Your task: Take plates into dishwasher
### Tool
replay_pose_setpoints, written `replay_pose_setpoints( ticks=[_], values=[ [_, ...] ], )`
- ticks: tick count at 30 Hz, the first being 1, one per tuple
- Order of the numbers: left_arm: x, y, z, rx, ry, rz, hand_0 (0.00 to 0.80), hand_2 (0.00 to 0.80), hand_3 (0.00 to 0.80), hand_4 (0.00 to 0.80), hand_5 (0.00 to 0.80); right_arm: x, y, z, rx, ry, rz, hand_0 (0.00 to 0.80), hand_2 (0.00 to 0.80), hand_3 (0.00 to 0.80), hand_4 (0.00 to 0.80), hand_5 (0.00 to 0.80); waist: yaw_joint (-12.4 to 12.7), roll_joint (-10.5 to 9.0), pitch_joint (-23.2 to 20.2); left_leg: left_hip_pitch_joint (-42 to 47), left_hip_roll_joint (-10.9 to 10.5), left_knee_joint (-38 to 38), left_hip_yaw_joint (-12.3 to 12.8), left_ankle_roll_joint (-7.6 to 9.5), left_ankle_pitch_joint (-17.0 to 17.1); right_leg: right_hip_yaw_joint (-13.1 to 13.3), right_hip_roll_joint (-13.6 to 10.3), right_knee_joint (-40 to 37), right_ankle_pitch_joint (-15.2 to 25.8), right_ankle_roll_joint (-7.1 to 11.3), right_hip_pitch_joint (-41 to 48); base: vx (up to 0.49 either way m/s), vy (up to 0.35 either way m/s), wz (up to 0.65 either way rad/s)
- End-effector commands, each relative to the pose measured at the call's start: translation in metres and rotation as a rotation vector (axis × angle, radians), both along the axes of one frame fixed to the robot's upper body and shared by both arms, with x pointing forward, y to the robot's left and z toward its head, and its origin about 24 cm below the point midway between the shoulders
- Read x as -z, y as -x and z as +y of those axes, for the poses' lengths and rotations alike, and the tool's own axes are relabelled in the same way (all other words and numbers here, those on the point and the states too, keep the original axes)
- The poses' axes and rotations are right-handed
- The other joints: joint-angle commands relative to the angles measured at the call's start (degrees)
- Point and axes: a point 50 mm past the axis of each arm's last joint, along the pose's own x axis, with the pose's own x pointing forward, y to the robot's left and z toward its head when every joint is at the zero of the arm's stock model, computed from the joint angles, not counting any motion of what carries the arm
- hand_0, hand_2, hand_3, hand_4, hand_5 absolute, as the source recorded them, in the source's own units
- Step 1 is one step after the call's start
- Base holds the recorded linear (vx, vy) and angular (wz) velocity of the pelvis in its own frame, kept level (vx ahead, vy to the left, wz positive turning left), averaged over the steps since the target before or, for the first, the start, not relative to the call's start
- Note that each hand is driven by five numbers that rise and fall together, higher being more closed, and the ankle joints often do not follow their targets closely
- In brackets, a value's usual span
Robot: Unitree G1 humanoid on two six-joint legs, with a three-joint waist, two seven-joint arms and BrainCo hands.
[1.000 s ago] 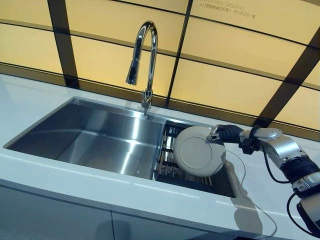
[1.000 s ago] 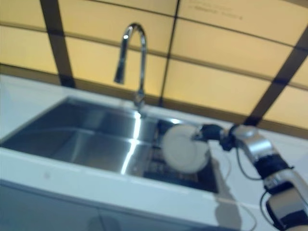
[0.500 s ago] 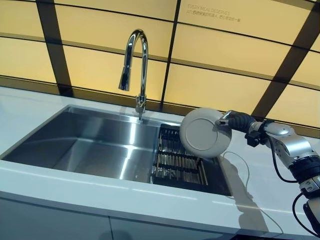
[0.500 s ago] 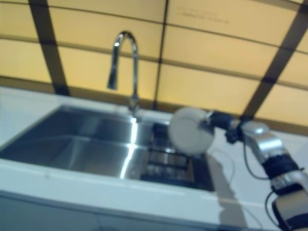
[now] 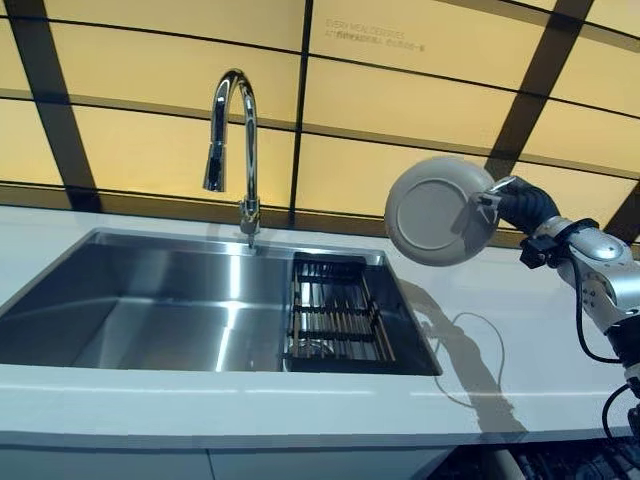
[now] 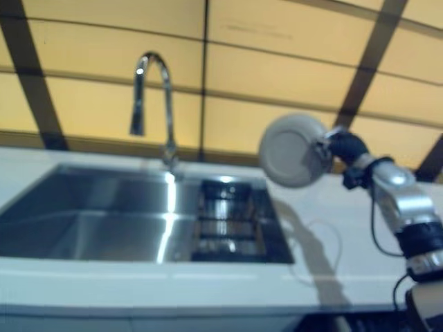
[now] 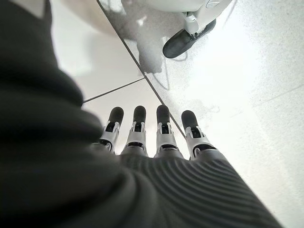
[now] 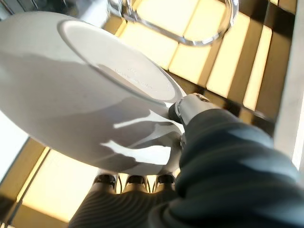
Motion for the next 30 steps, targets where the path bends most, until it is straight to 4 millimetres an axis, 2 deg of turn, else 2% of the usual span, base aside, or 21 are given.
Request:
replay_pose_setpoints(
  ticks=[1,6,10,13,16,21,25,28,30],
  values=[
    [-0.003,-0.006,0.011,-0.013,-0.045,-0.005,0.0,0.0,0.0,0.0,0.0,-0.064,0.028,-0.013,0.05,-0.076,-0.307,0.8,0.8,0.8,0.8,0.8,0.27,0.33,-0.2,-0.21,-2.5,0.2,-1.7,3.64,-3.7,0.08,-2.41,4.99,-0.31,7.6,-0.12,-0.008,0.097,-0.27],
    [-0.002,0.003,0.017,-0.004,-0.069,0.032,0.0,0.0,0.0,0.0,0.0,-0.071,0.04,-0.023,0.098,-0.12,-0.378,0.8,0.8,0.8,0.8,0.8,-0.69,-0.01,-0.31,0.18,-2.48,0.21,-0.86,3.54,-4.17,0.52,-2.55,4.56,1.83,8.5,-1.63,-0.005,0.073,-0.18],
    [-0.002,0.007,0.019,0.003,-0.082,0.048,0.0,0.0,0.0,0.0,0.0,-0.073,0.048,-0.028,0.116,-0.135,-0.415,0.8,0.8,0.8,0.8,0.8,-1.87,-0.06,-0.12,0.87,-1.92,-0.06,2.49,3.52,-4.53,-1.87,-3.4,6.36,3.85,9.12,-4.0,-0.031,0.059,-0.41],
    [-0.003,0.005,0.021,-0.009,-0.086,0.04,0.0,0.0,0.0,0.0,0.0,-0.075,0.053,-0.031,0.11,-0.149,-0.43,0.8,0.8,0.8,0.8,0.8,-2.33,-0.18,-0.42,0.91,-1.14,-0.07,4.99,3.64,-4.53,-3.86,-4.62,8.61,3.86,9.05,-4.14,-0.067,0.016,-0.53],
    [-0.005,0.001,0.023,-0.026,-0.09,0.025,0.0,0.0,0.0,0.0,0.0,-0.074,0.058,-0.036,0.106,-0.18,-0.453,0.8,0.8,0.8,0.8,0.8,-2.13,-0.14,-0.74,0.82,0.58,0.22,7.69,3.75,-4.62,-5.38,-6.51,11.36,2.66,8.72,-2.26,-0.12,-0.043,-0.47],
    [-0.008,0.0,0.029,-0.045,-0.094,0.014,0.0,0.0,0.0,0.0,0.0,-0.078,0.063,-0.039,0.089,-0.211,-0.472,0.8,0.8,0.8,0.8,0.8,-1.46,-0.56,-2.28,0.28,2.92,0.3,10.62,3.22,-4.52,-6.86,-10.16,12.16,2.98,9.23,1.23,-0.109,-0.089,-0.56],
    [-0.008,0.0,0.031,-0.039,-0.102,0.023,0.0,0.0,0.0,0.0,0.0,-0.076,0.064,-0.042,0.099,-0.215,-0.462,0.8,0.8,0.8,0.8,0.8,-1.72,-0.95,-3.64,-0.05,3.55,0.11,12.54,3.07,-4.54,-7.23,-11.31,11.46,3.21,10.0,2.96,-0.052,-0.125,-0.87],
    [-0.009,0.001,0.034,-0.031,-0.112,0.032,0.0,0.0,0.0,0.0,0.0,-0.074,0.065,-0.043,0.1,-0.212,-0.452,0.8,0.8,0.8,0.8,0.8,-2.49,-1.08,-4.45,-0.06,4.04,-0.13,13.83,2.93,-4.42,-7.0,-10.77,10.98,2.64,10.31,3.35,-0.061,-0.19,-0.64],
    [-0.01,0.002,0.036,-0.032,-0.12,0.032,0.0,0.0,0.0,0.0,0.0,-0.072,0.066,-0.044,0.095,-0.213,-0.445,0.8,0.8,0.8,0.8,0.8,-3.36,-1.11,-4.9,-0.04,4.63,-0.14,14.62,2.69,-4.19,-6.84,-8.65,9.71,0.04,9.91,3.56,-0.085,-0.26,-0.3]
  ],
)
